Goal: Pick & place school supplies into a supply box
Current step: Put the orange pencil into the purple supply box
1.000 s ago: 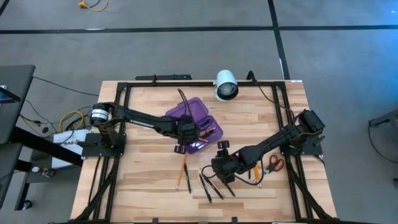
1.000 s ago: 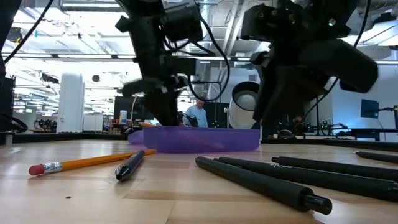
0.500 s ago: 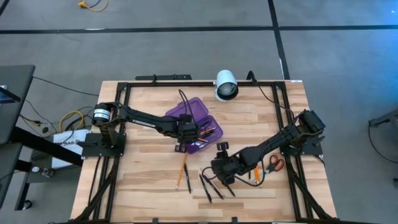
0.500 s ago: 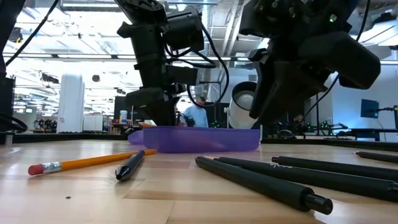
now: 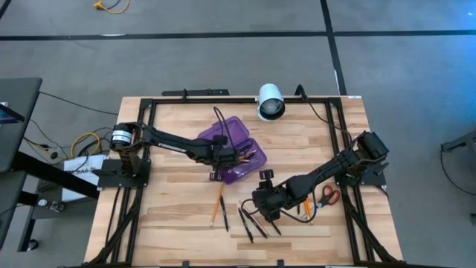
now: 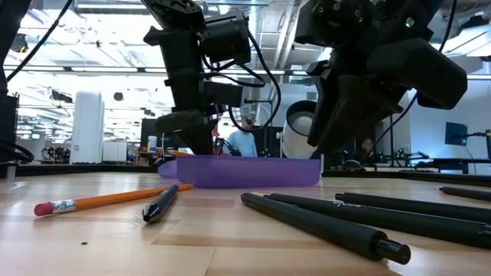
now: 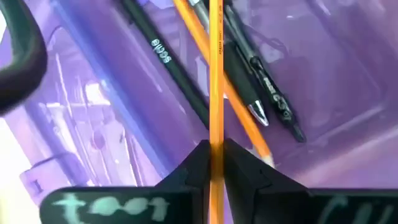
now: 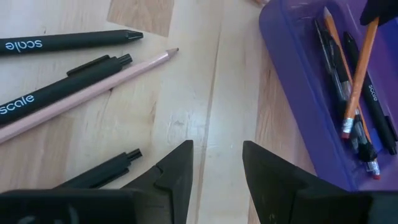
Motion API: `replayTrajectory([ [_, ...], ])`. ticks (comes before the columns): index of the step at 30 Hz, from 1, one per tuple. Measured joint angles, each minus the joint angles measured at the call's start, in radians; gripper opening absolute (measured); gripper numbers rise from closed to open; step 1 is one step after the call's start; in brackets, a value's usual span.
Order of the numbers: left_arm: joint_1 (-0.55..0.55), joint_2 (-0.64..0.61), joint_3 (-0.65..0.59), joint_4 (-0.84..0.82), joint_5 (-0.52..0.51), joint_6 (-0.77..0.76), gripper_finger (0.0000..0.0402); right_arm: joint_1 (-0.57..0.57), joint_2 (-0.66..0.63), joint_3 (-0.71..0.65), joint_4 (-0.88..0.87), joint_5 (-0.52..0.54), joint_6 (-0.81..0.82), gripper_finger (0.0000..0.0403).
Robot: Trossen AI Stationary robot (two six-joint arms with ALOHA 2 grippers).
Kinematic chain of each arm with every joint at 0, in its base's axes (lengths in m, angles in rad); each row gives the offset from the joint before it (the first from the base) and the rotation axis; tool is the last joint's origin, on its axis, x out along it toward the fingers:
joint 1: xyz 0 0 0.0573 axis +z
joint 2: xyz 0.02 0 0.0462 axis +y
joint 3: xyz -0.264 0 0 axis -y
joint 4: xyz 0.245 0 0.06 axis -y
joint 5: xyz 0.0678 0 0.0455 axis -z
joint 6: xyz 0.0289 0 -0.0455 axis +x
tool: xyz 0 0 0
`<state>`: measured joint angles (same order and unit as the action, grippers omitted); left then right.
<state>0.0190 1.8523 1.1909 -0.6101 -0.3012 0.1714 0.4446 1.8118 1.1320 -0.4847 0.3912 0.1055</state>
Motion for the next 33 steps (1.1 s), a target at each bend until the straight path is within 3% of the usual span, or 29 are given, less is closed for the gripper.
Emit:
replayTrajectory([
  [11, 0.001, 0.000, 0.044, 0.044, 0.008, -0.181, 0.0011, 0.000, 0.000, 0.000, 0.000, 0.000, 0.000, 0.0134],
  [21, 0.008, -0.001, 0.079, 0.136, 0.084, -0.338, 0.0011, 0.000, 0.000, 0.000, 0.000, 0.000, 0.010, 0.0134],
  [33, 0.009, -0.001, 0.079, 0.122, 0.060, -0.360, 0.0019, 0.000, 0.000, 0.000, 0.000, 0.000, 0.021, 0.0134],
])
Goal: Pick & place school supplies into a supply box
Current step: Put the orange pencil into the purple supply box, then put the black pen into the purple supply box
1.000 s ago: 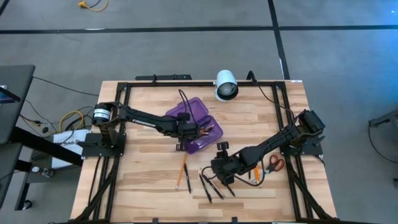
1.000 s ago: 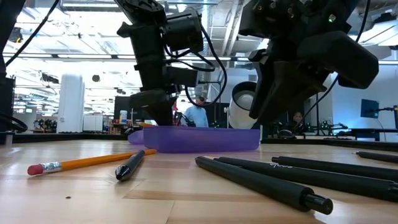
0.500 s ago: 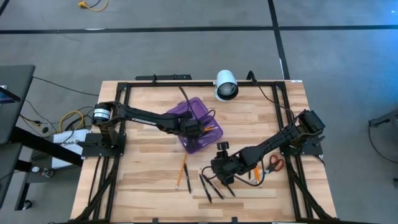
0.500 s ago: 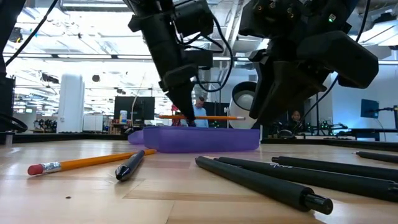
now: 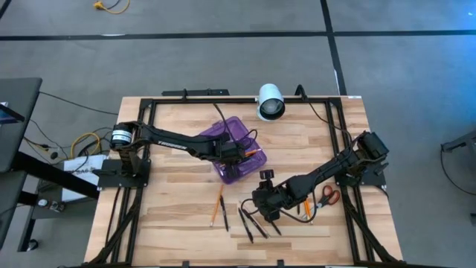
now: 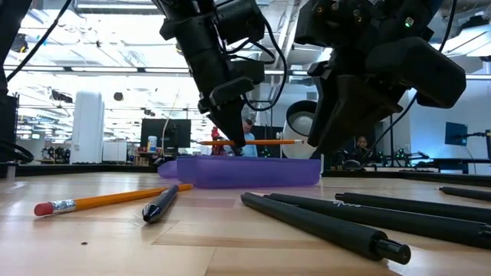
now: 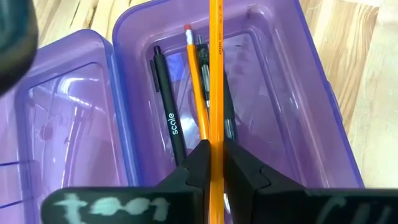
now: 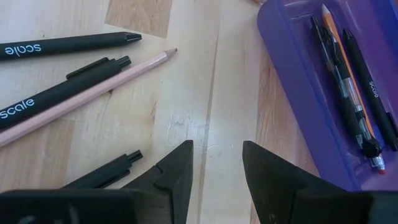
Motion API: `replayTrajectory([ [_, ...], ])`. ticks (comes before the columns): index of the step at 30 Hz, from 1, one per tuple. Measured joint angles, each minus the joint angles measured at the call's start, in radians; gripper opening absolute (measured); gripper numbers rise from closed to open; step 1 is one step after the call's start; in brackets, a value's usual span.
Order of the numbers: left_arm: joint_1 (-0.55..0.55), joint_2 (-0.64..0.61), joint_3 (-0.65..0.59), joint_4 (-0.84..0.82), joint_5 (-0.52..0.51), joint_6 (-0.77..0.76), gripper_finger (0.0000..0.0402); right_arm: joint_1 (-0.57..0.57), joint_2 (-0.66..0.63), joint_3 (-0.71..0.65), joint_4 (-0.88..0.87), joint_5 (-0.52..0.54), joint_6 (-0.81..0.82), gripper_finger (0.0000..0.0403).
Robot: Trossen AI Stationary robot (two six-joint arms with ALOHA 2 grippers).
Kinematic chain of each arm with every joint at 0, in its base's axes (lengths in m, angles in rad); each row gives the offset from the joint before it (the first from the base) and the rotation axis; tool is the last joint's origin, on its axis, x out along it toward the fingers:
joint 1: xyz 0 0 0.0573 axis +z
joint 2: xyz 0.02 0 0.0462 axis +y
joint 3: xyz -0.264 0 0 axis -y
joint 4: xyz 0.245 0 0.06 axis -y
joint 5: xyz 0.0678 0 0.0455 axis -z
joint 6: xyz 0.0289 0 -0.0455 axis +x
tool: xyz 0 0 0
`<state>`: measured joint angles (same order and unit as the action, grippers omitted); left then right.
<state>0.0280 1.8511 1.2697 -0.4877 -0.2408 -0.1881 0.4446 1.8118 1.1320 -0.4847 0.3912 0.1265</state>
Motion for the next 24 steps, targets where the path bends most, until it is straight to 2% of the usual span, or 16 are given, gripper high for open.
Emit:
replayTrajectory([
  [5, 0.000, 0.000, 0.000, -0.006, -0.009, 0.015, 0.0031, 0.000, 0.000, 0.000, 0.000, 0.000, 0.000, 0.0134],
  [14, 0.000, 0.000, 0.000, -0.048, -0.036, 0.029, 0.0112, 0.000, 0.000, 0.000, -0.001, 0.000, -0.002, 0.0134],
  [19, -0.001, 0.000, 0.000, -0.064, -0.034, 0.047, 0.0138, 0.000, 0.000, 0.000, -0.003, 0.000, -0.002, 0.0134],
  [24, -0.041, -0.017, 0.000, -0.219, -0.013, -0.021, 0.0142, 0.000, 0.000, 0.000, -0.017, 0.000, 0.002, 0.0134],
])
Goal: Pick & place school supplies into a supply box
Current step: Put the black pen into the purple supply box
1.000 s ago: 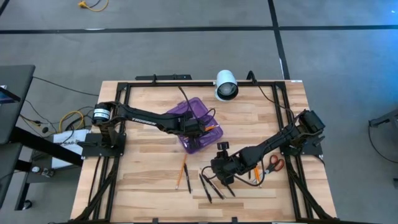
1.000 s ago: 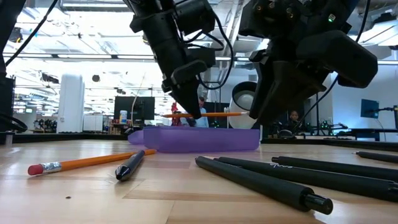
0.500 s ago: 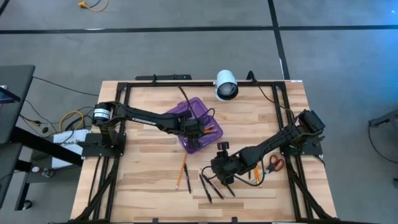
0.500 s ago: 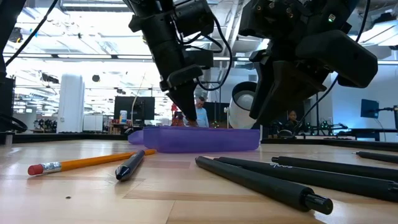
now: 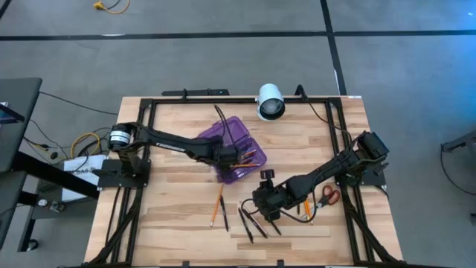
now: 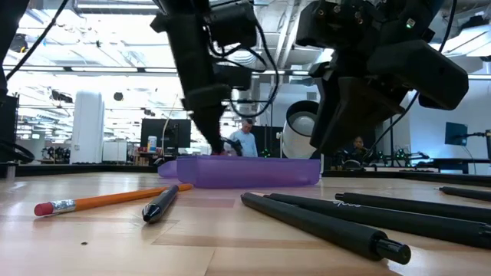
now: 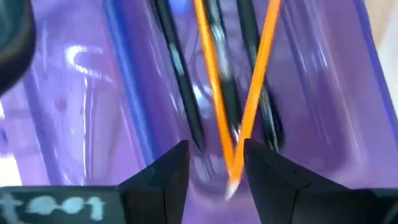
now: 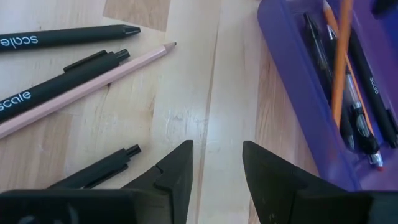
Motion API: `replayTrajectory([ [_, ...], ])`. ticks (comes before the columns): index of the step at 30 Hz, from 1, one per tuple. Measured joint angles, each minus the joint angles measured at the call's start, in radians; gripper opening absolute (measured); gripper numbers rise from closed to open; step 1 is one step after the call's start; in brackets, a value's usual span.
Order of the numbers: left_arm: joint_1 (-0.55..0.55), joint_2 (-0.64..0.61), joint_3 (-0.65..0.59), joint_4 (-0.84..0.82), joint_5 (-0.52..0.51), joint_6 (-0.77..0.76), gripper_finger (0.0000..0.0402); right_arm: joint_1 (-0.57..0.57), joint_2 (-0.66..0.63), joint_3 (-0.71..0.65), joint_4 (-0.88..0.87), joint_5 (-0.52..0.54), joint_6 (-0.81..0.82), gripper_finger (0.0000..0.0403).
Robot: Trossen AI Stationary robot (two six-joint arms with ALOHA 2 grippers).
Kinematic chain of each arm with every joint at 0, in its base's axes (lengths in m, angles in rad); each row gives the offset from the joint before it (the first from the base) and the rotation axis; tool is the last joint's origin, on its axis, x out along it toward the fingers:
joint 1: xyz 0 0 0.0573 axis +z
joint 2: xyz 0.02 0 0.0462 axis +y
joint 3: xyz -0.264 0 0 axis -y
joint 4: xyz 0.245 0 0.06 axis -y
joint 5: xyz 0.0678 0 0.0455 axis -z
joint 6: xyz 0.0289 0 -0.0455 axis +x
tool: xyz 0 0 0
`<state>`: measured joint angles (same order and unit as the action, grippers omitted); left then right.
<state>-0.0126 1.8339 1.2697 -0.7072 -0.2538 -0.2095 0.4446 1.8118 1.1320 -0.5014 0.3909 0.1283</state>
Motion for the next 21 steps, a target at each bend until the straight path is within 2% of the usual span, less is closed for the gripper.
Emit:
replayTrajectory([
  [5, -0.099, -0.032, 0.000, -0.129, -0.075, -0.086, 0.0133, -0.002, 0.000, 0.000, 0.007, 0.001, -0.005, 0.0134],
  [11, -0.214, -0.122, 0.000, -0.143, -0.158, -0.181, 0.0123, -0.016, 0.000, 0.000, 0.024, 0.003, -0.031, 0.0134],
  [15, -0.293, -0.169, 0.000, -0.144, -0.158, -0.259, 0.0121, -0.017, 0.000, 0.000, 0.024, 0.003, -0.031, 0.0134],
  [21, -0.419, -0.140, -0.010, -0.103, -0.145, -0.417, 0.0121, -0.013, 0.000, 0.000, 0.031, 0.003, -0.031, 0.0134],
])
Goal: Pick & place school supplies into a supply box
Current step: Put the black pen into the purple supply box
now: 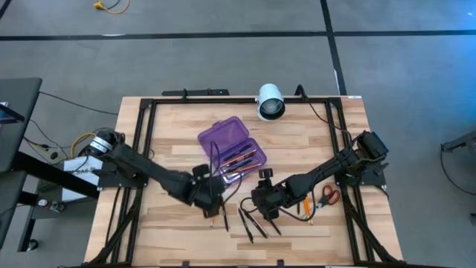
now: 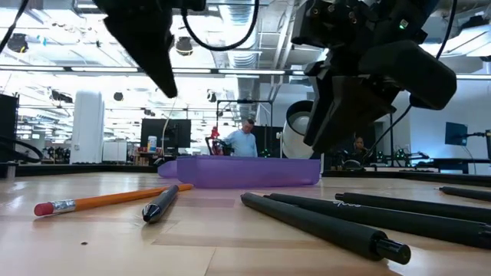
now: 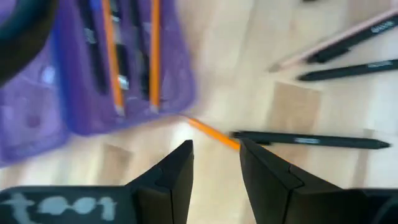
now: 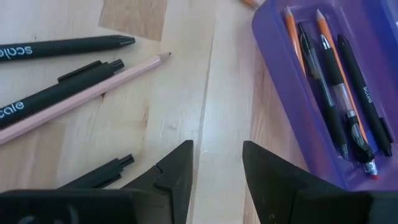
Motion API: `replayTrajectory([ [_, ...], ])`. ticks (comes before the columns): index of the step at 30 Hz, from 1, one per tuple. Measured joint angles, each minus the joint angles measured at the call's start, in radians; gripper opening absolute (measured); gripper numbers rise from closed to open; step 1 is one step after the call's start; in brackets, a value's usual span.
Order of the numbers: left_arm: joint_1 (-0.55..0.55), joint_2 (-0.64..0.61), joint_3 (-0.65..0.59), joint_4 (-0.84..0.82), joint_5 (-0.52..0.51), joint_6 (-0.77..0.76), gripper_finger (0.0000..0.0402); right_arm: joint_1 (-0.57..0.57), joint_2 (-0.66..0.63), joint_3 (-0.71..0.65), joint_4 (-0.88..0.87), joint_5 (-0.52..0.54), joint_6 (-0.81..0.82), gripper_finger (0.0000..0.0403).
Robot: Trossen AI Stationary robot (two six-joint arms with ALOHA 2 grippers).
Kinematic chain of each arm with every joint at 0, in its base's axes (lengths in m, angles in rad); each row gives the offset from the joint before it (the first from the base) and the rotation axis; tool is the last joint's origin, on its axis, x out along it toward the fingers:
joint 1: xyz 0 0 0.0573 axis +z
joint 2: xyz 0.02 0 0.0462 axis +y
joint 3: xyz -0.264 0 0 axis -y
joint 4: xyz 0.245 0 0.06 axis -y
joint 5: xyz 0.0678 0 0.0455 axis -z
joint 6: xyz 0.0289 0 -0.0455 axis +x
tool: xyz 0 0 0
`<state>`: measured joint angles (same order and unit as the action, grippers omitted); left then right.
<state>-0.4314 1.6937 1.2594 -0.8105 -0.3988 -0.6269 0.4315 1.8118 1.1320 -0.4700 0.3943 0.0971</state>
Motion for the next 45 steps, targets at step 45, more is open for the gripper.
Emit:
replayTrajectory([
  [45, -0.188, 0.207, -0.132, 0.146, -0.079, -0.279, 0.0121, 0.120, -0.010, -0.001, -0.064, -0.153, 0.457, 0.0134],
])
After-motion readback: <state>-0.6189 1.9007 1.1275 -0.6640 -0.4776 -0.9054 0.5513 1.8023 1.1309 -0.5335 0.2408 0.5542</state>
